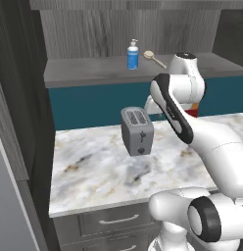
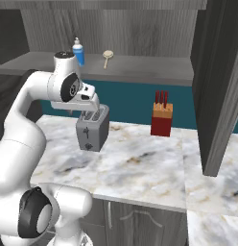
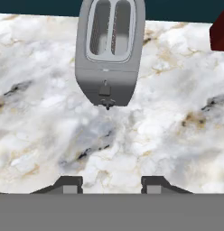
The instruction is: Locate and retrieve the soap dispenser and dish brush from the cabinet. Place them next to the sink.
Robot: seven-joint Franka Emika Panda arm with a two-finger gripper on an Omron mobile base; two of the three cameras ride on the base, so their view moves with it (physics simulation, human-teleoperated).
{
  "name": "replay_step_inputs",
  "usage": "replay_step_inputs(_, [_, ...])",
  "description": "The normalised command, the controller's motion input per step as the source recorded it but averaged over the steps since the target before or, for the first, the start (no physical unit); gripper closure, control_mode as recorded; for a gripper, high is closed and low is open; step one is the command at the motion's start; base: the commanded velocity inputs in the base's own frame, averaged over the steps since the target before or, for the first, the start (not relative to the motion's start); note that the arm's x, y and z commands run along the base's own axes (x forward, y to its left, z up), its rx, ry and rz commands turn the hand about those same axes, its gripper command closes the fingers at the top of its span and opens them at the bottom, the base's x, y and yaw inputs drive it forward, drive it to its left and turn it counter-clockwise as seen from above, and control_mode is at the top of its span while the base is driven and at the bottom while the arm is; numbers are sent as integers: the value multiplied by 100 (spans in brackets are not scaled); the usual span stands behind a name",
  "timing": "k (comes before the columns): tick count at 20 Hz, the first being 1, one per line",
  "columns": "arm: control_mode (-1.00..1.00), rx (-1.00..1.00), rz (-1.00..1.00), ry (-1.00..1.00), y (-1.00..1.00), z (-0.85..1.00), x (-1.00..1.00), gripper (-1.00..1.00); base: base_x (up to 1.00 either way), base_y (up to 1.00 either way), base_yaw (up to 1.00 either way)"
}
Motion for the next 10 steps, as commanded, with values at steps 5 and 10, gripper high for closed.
replay_step_inputs(5, [-100,0,0,-2,0,0,-14,-100,0,0,0])
replay_step_inputs(10, [-100,0,0,-13,0,12,-30,-100,0,0,0])
